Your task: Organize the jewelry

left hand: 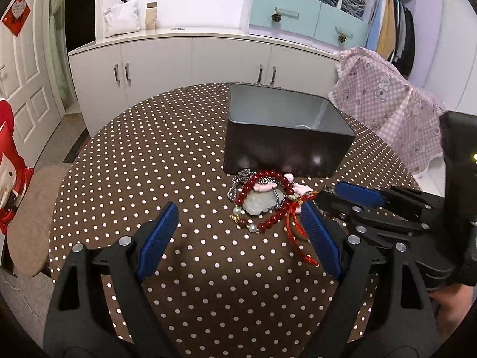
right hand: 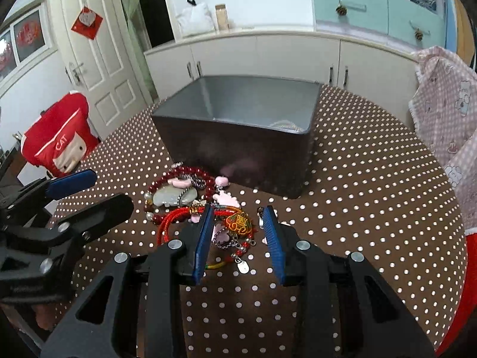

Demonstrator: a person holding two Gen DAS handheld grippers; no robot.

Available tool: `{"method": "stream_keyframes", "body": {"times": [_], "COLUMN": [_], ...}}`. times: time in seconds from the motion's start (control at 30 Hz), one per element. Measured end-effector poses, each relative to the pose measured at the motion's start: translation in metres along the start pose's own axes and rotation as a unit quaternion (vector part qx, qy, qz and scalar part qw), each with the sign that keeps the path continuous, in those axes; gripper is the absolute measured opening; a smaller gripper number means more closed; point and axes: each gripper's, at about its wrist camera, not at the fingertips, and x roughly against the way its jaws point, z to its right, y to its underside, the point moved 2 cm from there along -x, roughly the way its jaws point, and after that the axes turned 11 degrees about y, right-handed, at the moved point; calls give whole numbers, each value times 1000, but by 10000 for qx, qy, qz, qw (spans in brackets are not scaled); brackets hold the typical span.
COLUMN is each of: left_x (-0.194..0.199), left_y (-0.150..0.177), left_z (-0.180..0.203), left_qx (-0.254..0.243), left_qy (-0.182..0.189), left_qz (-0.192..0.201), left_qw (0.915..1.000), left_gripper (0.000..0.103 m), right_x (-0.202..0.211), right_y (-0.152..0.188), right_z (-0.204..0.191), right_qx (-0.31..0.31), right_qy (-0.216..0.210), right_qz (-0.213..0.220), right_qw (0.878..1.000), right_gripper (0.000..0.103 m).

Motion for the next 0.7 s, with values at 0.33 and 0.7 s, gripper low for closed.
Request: {"method": "stream_keyframes", "body": {"times": [0.33, 0.7], "left_x": [-13, -30], "left_y": [6, 11], "left_z": [16, 47], "left_qx": [-155, -404], "left_qy": [186, 314], "left_qz": [-171, -368], "left_qw": [9996, 9980], "left_gripper": [83, 83], "right_x": [37, 88], "right_y": [5, 3], "right_z": [29, 58], "right_qx": [-414, -805], "right_qy": [-75, 66], "right_qz": [536, 1174], "right_qw": [9977, 9898], "right_gripper": [16, 16]}}
